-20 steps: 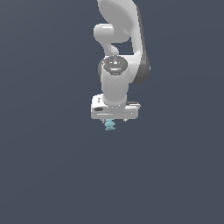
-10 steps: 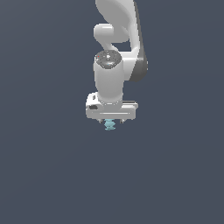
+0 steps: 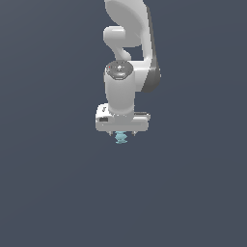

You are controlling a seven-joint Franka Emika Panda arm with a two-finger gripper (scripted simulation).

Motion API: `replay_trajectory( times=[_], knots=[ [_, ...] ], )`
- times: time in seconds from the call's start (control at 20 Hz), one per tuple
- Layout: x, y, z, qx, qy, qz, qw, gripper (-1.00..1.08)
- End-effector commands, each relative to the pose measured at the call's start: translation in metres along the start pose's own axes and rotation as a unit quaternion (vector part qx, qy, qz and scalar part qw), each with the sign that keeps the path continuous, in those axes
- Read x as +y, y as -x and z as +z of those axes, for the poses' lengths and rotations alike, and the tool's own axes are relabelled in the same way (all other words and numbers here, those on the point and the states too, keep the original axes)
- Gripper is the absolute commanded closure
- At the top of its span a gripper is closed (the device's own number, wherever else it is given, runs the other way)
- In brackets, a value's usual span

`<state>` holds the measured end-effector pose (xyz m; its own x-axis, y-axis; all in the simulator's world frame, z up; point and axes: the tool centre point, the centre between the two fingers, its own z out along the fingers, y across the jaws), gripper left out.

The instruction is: Pick up the object and move it to a goal position.

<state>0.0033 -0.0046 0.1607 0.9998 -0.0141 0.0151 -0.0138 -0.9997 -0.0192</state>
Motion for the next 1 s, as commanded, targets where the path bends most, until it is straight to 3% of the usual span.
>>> replay_trajectory(
  times=[0.0, 0.55, 0.95],
  knots=[
    [0.002, 0.008, 0.010, -0.001, 0.002, -0.009, 1.0000, -0.92],
    [0.009, 0.054, 0.058, -0.007, 0.008, -0.060, 0.9982, -0.92],
    [0.010, 0.063, 0.066, -0.009, 0.009, -0.068, 0.9976, -0.92]
  ],
)
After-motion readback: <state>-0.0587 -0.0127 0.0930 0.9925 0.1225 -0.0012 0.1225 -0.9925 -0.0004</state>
